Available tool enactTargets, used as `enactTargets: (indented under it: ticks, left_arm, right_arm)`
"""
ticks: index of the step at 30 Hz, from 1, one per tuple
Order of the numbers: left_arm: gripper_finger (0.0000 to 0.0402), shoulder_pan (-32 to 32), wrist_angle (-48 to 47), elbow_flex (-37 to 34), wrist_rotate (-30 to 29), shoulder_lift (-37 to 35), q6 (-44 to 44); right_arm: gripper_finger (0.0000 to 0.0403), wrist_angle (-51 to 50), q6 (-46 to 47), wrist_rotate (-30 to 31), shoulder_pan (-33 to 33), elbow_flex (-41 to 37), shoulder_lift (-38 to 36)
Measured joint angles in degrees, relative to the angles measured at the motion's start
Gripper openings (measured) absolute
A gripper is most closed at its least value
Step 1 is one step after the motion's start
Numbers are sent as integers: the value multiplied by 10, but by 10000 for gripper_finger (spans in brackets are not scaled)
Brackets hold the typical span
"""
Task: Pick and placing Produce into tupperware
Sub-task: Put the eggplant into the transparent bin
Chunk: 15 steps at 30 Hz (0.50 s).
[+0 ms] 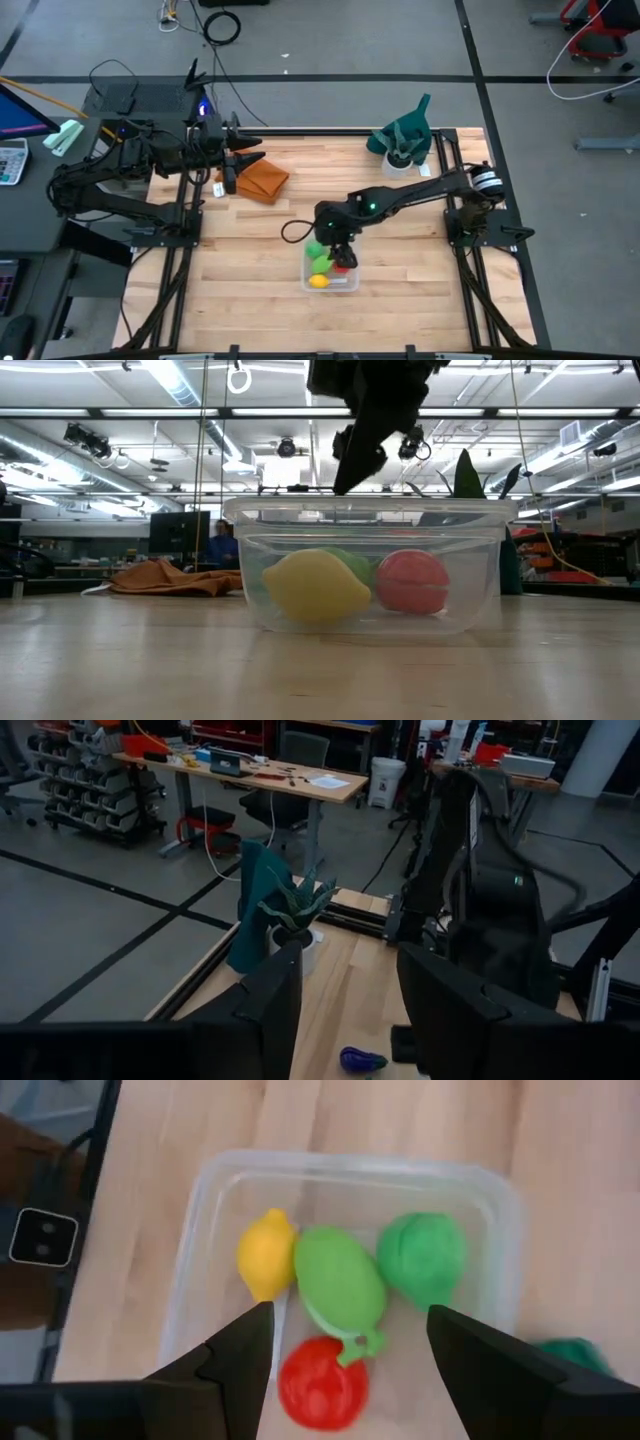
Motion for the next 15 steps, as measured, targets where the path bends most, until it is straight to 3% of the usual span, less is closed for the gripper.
enactTargets:
  ticks: [10,15]
  left_arm:
    - [176,0,0,0,0,0,2]
    - [177,0,0,0,0,0,3]
  right_arm:
    - [224,-134,-27,78,-61,0,-59]
    - [224,-154,36,82,-107,0,-63]
